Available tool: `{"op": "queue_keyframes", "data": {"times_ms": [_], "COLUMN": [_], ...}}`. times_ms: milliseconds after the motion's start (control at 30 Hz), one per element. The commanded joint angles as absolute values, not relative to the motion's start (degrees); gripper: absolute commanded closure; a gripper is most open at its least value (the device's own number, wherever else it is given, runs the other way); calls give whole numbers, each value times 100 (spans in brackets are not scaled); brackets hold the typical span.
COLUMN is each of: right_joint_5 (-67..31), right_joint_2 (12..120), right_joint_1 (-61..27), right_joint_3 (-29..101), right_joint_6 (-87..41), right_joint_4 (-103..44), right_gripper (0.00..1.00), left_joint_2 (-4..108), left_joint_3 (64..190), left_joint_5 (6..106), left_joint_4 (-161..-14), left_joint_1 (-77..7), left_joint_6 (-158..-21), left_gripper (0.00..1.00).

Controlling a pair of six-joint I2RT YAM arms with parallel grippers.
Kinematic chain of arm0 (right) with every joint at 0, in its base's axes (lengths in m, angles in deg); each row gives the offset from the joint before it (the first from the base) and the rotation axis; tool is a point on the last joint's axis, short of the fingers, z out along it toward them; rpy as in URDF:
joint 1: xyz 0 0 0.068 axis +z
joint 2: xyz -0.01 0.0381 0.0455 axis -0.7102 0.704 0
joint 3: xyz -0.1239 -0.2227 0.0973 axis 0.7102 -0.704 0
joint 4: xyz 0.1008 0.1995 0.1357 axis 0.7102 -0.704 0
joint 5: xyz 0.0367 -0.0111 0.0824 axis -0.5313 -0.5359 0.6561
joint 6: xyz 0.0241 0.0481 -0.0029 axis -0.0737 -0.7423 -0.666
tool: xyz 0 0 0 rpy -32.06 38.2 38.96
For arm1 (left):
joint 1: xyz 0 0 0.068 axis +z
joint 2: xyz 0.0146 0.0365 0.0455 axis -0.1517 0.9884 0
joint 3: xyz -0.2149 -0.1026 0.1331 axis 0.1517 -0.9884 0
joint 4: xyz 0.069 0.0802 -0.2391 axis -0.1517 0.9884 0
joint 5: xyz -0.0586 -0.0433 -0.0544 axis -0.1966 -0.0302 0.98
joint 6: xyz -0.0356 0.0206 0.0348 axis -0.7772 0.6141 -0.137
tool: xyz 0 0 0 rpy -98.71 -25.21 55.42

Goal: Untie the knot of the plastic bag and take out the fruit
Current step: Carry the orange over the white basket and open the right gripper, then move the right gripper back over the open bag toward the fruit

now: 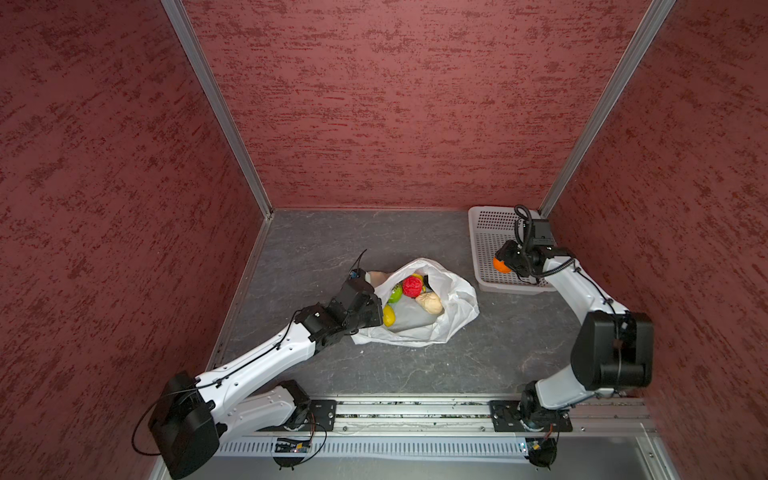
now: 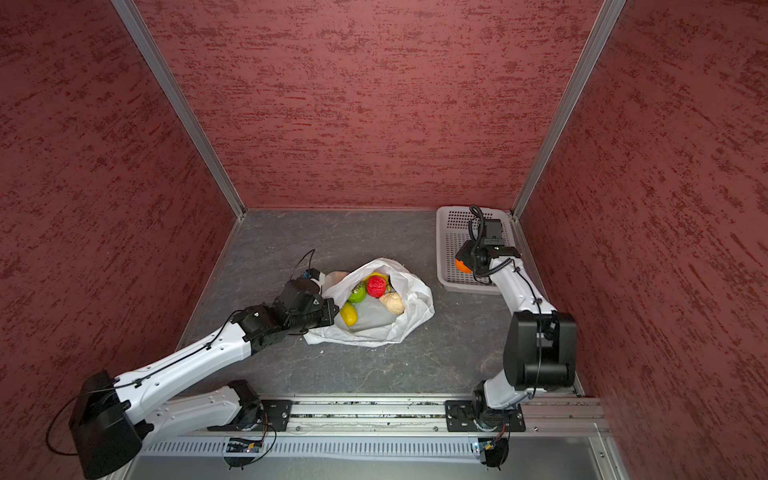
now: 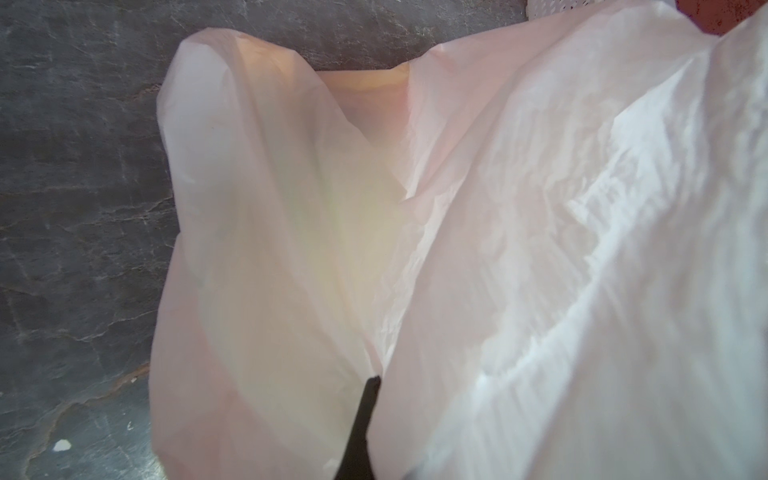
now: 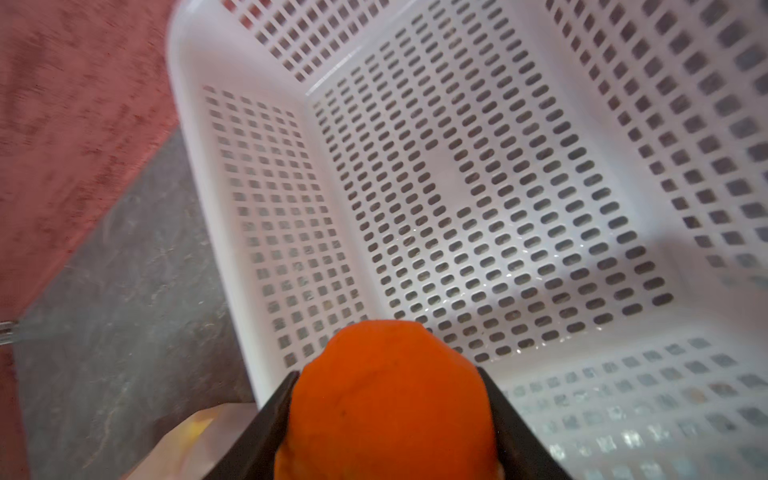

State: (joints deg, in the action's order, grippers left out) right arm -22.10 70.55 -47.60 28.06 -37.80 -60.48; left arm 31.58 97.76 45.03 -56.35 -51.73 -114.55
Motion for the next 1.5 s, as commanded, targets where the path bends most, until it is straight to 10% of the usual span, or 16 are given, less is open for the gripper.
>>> {"op": "queue_keyframes", "data": {"times_ms": [0, 433, 833, 1167, 1467], "right_joint_5": [-2288, -2331, -2550, -760, -1081], "right_joint_2": [7471, 8565, 8332, 6840, 5220], "right_joint_1": [-4824, -4847, -4843, -4780, -3797], "right_joint_3": [3220, 3682, 3820, 2954, 2572], "right_joint_6": [-3385, -3076, -2814, -2942, -3253], "right_joint_4": [-5826, -6237, -6587, -5984, -6869], "right_gripper": [59, 48, 2, 1, 1], "left_joint_2": [3175, 3128, 3054, 2992, 3024], "left_joint_3": [9926, 9912, 9904, 9911, 9920], "left_joint_5": [4471, 4383, 4295, 4228, 4268], "left_joint_4": [-5688, -5695, -5623, -5586, -5632], "left_joint_1": [-5181, -5187, -5232, -5229, -5220], "left_joint_6": [-11421, -11494, -11520, -11492, -11449], "left_gripper": [100, 100, 100, 100, 100]}}
